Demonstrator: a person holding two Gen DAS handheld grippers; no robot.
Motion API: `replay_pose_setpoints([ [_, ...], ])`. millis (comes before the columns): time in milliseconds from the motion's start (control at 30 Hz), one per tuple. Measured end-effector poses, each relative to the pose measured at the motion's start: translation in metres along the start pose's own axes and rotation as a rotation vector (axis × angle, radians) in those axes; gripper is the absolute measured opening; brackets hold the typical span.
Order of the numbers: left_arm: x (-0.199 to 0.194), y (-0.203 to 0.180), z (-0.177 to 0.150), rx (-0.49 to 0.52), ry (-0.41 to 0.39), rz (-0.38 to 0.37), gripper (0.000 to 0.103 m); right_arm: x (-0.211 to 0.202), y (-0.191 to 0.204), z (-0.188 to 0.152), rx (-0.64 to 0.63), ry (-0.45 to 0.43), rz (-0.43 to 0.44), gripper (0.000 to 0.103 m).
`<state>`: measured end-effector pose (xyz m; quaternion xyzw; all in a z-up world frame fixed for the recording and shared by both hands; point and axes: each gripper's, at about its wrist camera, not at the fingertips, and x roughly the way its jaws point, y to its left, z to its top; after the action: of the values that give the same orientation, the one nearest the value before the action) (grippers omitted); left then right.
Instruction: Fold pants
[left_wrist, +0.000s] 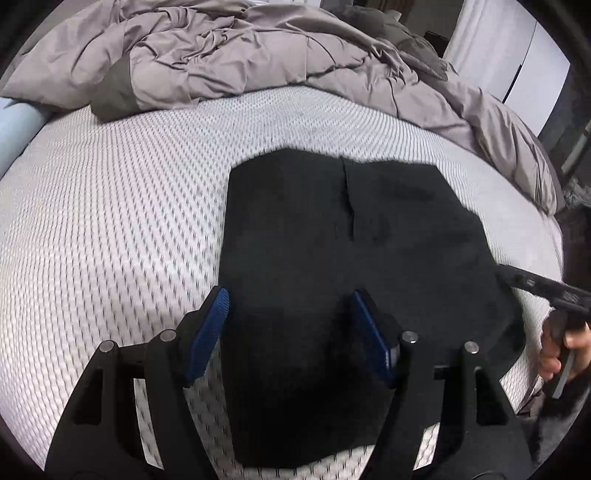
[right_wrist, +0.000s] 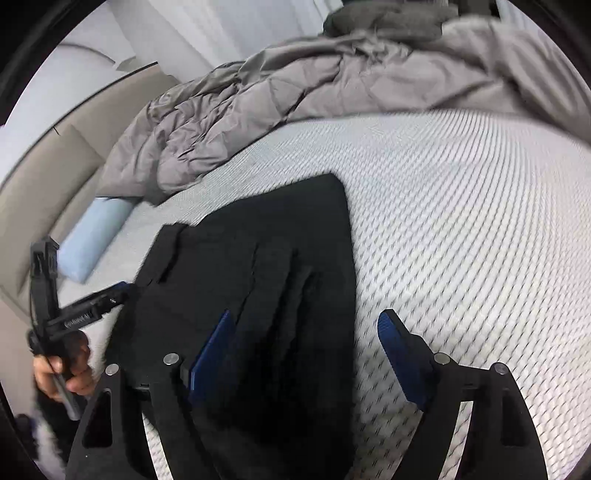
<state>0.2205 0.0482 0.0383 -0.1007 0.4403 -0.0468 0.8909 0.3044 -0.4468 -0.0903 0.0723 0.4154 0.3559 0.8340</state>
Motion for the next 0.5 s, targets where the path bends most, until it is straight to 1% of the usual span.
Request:
replay_pose_setpoints([
  [67,-0.002,-0.004,-0.010,0.018,-0.001,0.005,0.061,0.007,-0.007,-0.009,0.012,0.035,0.008,0.071],
  [100,-0.002,-0.006,-0.014,0.028,-0.005,0.010,0.060,0.012,-0.008,-0.012,0.016,0.040,0.014,0.056],
  [133,-0.004,-0.010,-0.016,0.049,-0.015,0.022,0.058,0.016,-0.007,-0.013,0.018,0.035,0.012,0.046],
  [167,-0.005,-0.012,-0.018,0.063,-0.023,0.032,0.057,0.016,-0.004,-0.014,0.008,0.026,0.007,0.037],
  [233,-0.007,-0.015,-0.023,0.076,-0.031,0.044,0.057,0.012,0.004,-0.014,-0.024,0.001,-0.025,0.032],
  [300,-0.011,-0.017,-0.026,0.080,-0.046,0.055,0.057,0.010,0.012,-0.016,-0.053,-0.009,-0.076,0.032],
  [333,-0.016,-0.018,-0.028,0.083,-0.056,0.074,0.057,0.010,0.014,-0.017,-0.068,-0.009,-0.109,0.040],
  [367,-0.019,-0.019,-0.028,0.086,-0.065,0.087,0.057,0.007,0.017,-0.019,-0.087,-0.013,-0.158,0.053],
  [400,-0.023,-0.019,-0.029,0.086,-0.075,0.094,0.057,0.002,0.020,-0.021,-0.099,-0.027,-0.197,0.060],
  [433,-0.030,-0.020,-0.032,0.082,-0.091,0.098,0.058,-0.005,0.022,-0.024,-0.108,-0.042,-0.213,0.070],
  [467,-0.037,-0.020,-0.036,0.077,-0.107,0.093,0.060,-0.014,0.026,-0.026,-0.119,-0.064,-0.214,0.074],
  [500,-0.041,-0.018,-0.035,0.075,-0.116,0.089,0.063,-0.022,0.029,-0.027,-0.127,-0.089,-0.207,0.076],
])
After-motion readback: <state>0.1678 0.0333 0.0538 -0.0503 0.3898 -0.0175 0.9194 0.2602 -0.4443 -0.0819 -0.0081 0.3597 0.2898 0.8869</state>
